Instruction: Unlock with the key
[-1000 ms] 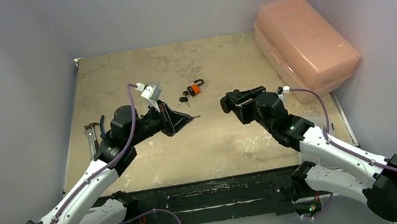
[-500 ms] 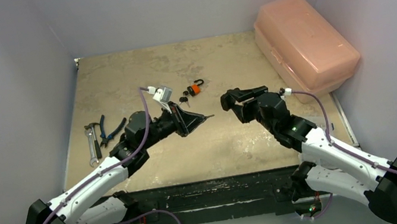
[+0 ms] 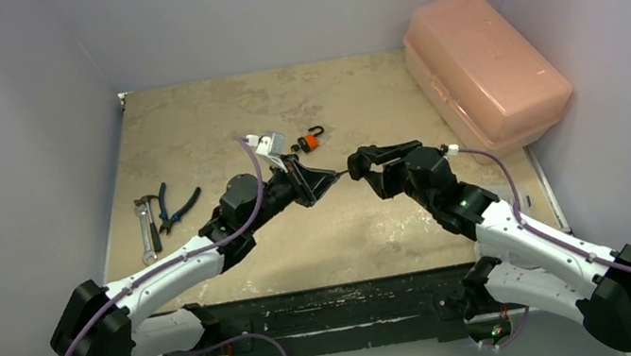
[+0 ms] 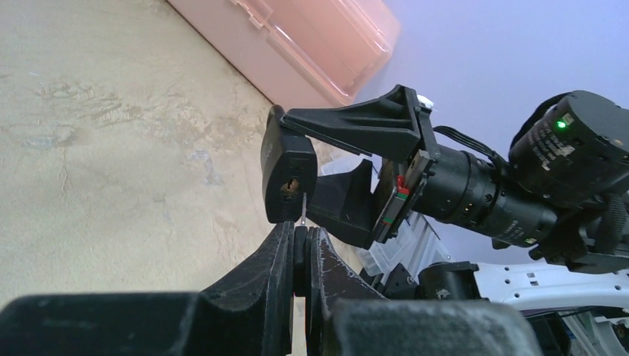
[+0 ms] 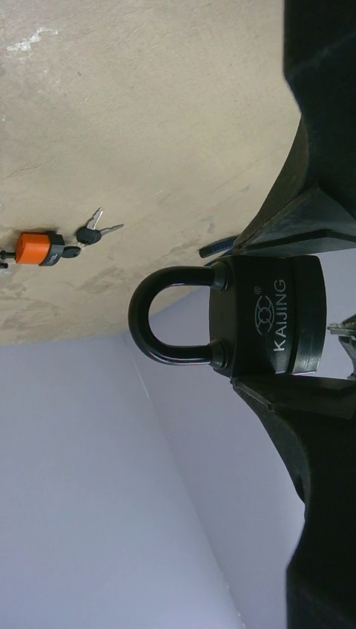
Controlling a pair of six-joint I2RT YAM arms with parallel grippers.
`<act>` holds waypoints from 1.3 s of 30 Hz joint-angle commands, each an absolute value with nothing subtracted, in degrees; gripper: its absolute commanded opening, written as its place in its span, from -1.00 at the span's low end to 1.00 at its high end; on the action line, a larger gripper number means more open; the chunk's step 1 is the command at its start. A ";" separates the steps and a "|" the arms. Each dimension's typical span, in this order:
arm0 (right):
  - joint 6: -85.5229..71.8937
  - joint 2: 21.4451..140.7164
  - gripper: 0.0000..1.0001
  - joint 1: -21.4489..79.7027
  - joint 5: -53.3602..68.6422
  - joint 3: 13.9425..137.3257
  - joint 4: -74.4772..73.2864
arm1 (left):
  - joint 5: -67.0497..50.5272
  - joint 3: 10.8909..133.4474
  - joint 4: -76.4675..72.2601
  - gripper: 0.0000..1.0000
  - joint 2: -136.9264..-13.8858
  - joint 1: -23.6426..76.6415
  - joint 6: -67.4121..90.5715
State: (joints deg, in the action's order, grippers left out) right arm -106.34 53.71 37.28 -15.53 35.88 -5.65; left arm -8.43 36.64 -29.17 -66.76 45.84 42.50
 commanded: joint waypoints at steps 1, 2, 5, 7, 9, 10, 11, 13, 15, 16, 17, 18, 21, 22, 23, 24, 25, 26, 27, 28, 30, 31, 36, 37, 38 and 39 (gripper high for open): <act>-110.35 52.60 -1.00 37.35 -16.50 37.79 -2.52 | -6.72 37.63 -35.95 -1.00 -68.95 46.76 43.85; -110.51 52.63 -1.00 37.35 -16.42 37.88 -2.61 | -6.60 37.74 -36.21 -1.00 -69.30 46.88 43.90; -110.99 52.73 -1.00 37.35 -16.09 37.88 -2.49 | -5.91 38.18 -36.72 -1.00 -70.33 47.34 43.87; -111.09 52.84 -1.00 37.35 -15.83 37.81 -2.31 | -5.29 38.36 -36.80 -1.00 -70.80 47.59 43.73; -111.09 52.90 -1.00 37.35 -15.42 37.86 -2.29 | -4.74 38.53 -36.87 -1.00 -71.27 47.85 43.68; -111.18 52.95 -1.00 37.35 -15.33 37.80 -2.24 | -4.55 38.62 -36.91 -1.00 -71.48 47.91 43.73; -111.18 52.99 -1.00 37.35 -15.18 37.75 -2.16 | -4.30 38.71 -36.96 -1.00 -71.72 47.97 43.71; -111.27 53.00 -1.00 37.35 -15.00 37.66 -2.15 | -3.91 38.86 -37.16 -1.00 -72.26 48.17 43.68; -111.46 52.95 -1.00 37.35 -14.70 37.54 -2.11 | -3.54 39.06 -37.34 -1.00 -72.58 48.26 43.72; -111.59 52.92 -1.00 37.35 -14.51 37.46 -2.10 | -3.45 39.23 -37.16 -1.00 -72.68 48.33 43.58; -111.69 52.83 -1.00 37.35 -14.40 37.49 -2.03 | -3.29 39.35 -36.91 -1.00 -72.62 48.35 43.48; -111.71 52.80 -1.00 37.33 -14.32 37.45 -2.02 | -2.99 39.47 -36.77 -1.00 -72.56 48.41 43.36; -111.62 52.61 -1.00 37.35 -14.20 37.45 -2.20 | -2.11 39.57 -36.42 -1.00 -72.27 48.54 43.03; -111.62 52.58 -1.00 37.35 -14.24 37.44 -2.20 | -1.85 39.65 -36.25 -1.00 -72.17 48.57 42.91; -111.62 52.56 -1.00 37.35 -14.16 37.44 -2.20 | -1.58 39.56 -36.14 -1.00 -72.06 48.53 42.87; -111.58 52.60 -1.00 37.35 -14.05 37.44 -2.22 | -1.24 39.56 -36.12 -1.00 -71.95 48.58 42.75; -111.60 52.68 -1.00 37.35 -13.89 37.47 -2.16 | -0.84 39.55 -36.12 -1.00 -71.92 48.60 42.74; -111.62 52.85 -1.00 37.35 -13.69 37.45 -2.05 | -0.30 39.62 -36.12 -1.00 -71.82 48.63 42.72; -111.62 53.06 -1.00 37.35 -13.50 37.45 -1.88 | -0.19 39.65 -36.04 -1.00 -71.85 48.61 42.72; -111.62 53.12 -1.00 37.35 -13.27 37.46 -1.74 | -0.18 39.80 -35.93 -1.00 -71.82 48.67 42.59; -111.77 53.47 -1.00 37.35 -12.60 37.54 -1.47 | 0.92 39.95 -35.69 -1.00 -71.89 48.76 42.46; -111.79 53.56 -1.00 37.35 -12.44 37.53 -1.35 | 1.46 40.07 -35.63 -1.00 -71.94 48.82 42.35; -111.88 53.87 -1.00 37.30 -12.13 37.79 -0.98 | 2.36 40.28 -36.04 -1.00 -72.40 49.27 42.10; -111.93 53.93 -1.00 37.35 -12.01 37.87 -0.89 | 2.47 40.18 -36.22 -1.00 -72.46 49.42 42.03; -111.95 53.96 -1.00 37.35 -11.88 38.00 -0.96 | 2.53 40.21 -36.38 -1.00 -72.55 49.58 41.97; -111.97 53.96 -1.00 37.35 -11.90 38.09 -1.12 | 2.60 40.26 -36.48 -1.00 -72.70 49.65 41.89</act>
State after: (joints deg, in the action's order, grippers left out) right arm -110.26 54.57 36.93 -14.17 35.88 -6.79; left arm 0.25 37.30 -33.15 -72.53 49.12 42.83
